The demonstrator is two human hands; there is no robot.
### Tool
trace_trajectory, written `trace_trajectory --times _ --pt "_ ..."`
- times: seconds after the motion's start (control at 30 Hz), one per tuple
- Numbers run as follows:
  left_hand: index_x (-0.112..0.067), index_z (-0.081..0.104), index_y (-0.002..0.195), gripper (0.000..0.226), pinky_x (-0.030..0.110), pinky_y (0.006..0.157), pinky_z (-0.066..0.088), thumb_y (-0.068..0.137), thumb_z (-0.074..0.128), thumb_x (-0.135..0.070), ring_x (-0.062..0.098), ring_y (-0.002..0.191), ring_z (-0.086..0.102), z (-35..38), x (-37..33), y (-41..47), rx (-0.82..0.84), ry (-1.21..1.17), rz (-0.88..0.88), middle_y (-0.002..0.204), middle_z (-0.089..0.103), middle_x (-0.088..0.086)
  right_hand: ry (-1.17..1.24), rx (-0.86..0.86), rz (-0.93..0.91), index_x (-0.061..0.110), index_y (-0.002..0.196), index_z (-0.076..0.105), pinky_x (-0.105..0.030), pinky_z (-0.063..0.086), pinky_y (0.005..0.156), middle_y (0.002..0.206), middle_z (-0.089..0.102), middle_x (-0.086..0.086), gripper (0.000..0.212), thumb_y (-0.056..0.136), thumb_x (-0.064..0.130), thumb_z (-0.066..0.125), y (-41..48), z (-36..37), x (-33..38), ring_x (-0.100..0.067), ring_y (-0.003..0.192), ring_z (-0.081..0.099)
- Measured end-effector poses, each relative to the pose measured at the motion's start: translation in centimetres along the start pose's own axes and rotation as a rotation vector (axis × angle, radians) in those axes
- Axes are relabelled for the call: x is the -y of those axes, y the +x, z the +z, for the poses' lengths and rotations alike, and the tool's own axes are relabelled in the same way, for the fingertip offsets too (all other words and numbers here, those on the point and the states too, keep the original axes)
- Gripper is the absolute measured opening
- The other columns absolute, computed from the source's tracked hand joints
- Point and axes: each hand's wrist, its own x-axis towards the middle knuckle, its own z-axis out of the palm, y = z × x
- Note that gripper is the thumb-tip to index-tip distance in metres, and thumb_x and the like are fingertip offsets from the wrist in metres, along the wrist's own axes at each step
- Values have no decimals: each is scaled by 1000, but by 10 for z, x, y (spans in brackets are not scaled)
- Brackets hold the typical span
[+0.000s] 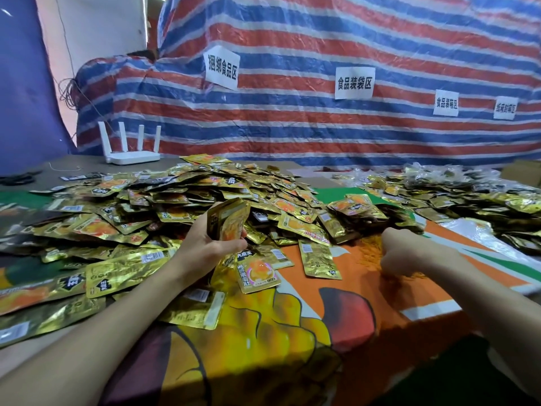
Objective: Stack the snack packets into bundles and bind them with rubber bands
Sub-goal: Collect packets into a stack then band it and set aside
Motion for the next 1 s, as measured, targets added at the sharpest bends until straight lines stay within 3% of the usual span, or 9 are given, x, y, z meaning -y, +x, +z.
trace_trajectory --times 0.1,0.23,0.33,0.47,0.63,0.77,0.83,0.9,1.0 --pt "-9 64 110 48 23 77 52 66 78 -23 16 92 69 -1 1 1 -8 -19 -17 95 71 8 -13 -35 23 12 69 45 -26 36 44 68 53 -5 22 85 3 55 -3 -4 1 -19 57 51" --pt "2 67 97 37 26 77 54 67 72 -19 33 95 67 -2 2 2 -43 -58 -15 96 68 22 10 -321 68 11 70 43 -28 32 46 68 50 -7 24 87 2 56 -3 -17 6 -21 57 46" --pt "2 70 91 31 30 79 54 66 68 -17 30 96 70 -4 -1 3 -114 -119 -38 97 72 21 120 -426 -44 4 70 59 -29 40 49 68 61 -11 20 90 4 59 -1 -28 26 -26 61 56" --pt "0 69 91 28 37 80 56 66 64 -10 25 84 72 -9 -6 3 -135 -235 -77 87 72 15 409 -330 -364 9 88 75 -24 48 55 80 71 -3 18 98 15 62 -6 -33 79 -12 68 63" --pt "2 74 103 37 45 86 57 68 69 -8 27 86 70 -14 -10 4 -160 -288 -202 103 76 17 787 -209 -611 15 88 71 -14 44 53 76 68 1 12 98 19 65 -7 -18 149 -7 64 60" --pt "6 75 78 13 23 61 53 80 66 -3 16 72 69 -18 -6 7 -244 -263 -295 89 75 21 933 -189 -685 6 93 72 -28 44 61 86 71 -15 15 97 20 67 2 -3 191 -15 70 57" --pt "13 71 87 21 23 58 53 76 71 -4 19 73 69 -18 -6 10 -292 -269 -324 89 74 23 978 -196 -715 9 90 71 -26 46 63 81 69 -9 13 97 19 67 7 5 201 -8 68 57" --pt "13 70 92 35 33 66 56 64 76 -7 27 75 68 -21 -6 12 -327 -316 -360 88 74 25 1041 -209 -731 13 84 68 -15 40 54 71 63 -1 13 97 16 66 11 16 207 1 56 50" --pt "18 63 108 68 46 77 59 49 75 -13 37 85 71 -24 -7 15 -338 -344 -410 104 71 32 1068 -208 -707 14 85 68 -15 39 52 70 60 -1 14 98 15 63 18 29 204 0 53 47"
